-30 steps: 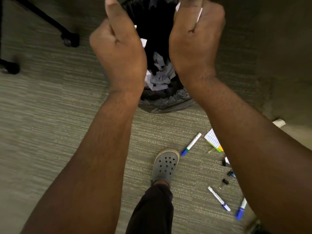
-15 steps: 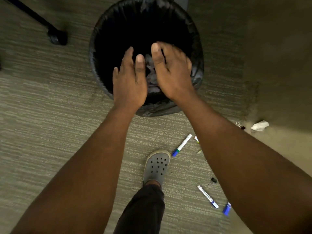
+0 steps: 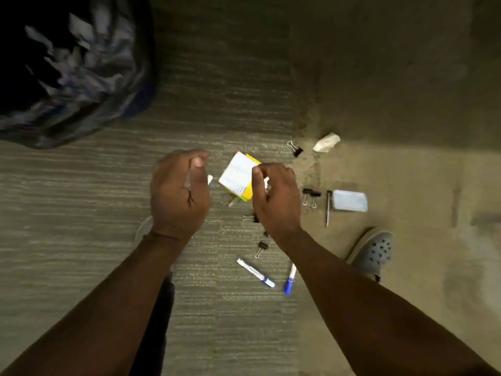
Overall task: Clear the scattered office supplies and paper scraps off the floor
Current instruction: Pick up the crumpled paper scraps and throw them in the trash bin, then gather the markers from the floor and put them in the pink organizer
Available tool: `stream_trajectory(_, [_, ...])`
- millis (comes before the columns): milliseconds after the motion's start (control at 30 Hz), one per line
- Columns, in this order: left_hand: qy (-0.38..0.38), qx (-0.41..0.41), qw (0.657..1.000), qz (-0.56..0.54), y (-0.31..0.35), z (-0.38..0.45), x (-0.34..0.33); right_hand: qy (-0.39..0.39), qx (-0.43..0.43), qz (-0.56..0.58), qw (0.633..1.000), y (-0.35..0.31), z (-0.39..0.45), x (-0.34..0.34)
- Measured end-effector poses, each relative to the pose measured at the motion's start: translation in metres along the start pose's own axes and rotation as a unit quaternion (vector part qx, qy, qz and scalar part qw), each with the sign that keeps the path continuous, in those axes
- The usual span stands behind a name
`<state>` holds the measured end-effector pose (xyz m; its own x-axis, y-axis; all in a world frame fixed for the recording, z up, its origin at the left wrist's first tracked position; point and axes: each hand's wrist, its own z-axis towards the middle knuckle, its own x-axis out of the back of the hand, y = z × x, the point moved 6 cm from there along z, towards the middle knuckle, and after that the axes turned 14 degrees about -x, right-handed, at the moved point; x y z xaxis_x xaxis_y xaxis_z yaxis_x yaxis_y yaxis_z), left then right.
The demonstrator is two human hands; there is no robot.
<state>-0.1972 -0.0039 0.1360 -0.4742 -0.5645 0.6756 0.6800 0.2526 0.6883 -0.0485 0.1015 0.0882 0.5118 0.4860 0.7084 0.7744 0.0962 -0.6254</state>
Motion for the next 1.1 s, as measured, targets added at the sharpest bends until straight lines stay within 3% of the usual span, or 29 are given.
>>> stream_trajectory(133, [-0.118,0.012,0.993,0.023,0.003,-0.031,-0.088,-0.008,-0.129,-0.041,0.991,0.115,0.022,0.033])
stream_trajectory(200, [-0.189,0.021,0.981,0.042,-0.001,-0.042,-0.125,-0.023,-0.151,-0.088,0.984,0.153,0.04,0.043])
stream_trajectory(300, [-0.282,0.059,0.955,0.076,-0.012,-0.059,-0.167,-0.049,-0.124,-0.178,0.975,0.188,0.073,0.049])
stream_trajectory(400, [-0.306,0.116,0.936,0.127,-0.027,-0.069,-0.187,-0.058,-0.044,-0.284,0.956,0.202,0.106,0.046])
stream_trajectory(567, [-0.469,-0.062,0.847,0.244,-0.02,-0.082,-0.233,-0.084,0.05,-0.397,0.912,0.207,0.149,0.03])
stream_trajectory(733, [-0.495,-0.078,0.823,0.266,-0.026,-0.079,-0.244,-0.065,0.054,-0.356,0.931,0.211,0.157,0.029])
stream_trajectory(833, [-0.495,-0.083,0.826,0.256,-0.029,-0.078,-0.244,-0.069,0.031,-0.356,0.931,0.215,0.162,0.03])
stream_trajectory(967, [-0.455,-0.055,0.855,0.24,-0.041,-0.075,-0.227,-0.07,0.033,-0.392,0.917,0.215,0.162,0.032])
stream_trajectory(1100, [-0.377,0.011,0.897,0.232,-0.061,-0.065,-0.198,-0.059,-0.002,-0.322,0.945,0.206,0.15,0.032])
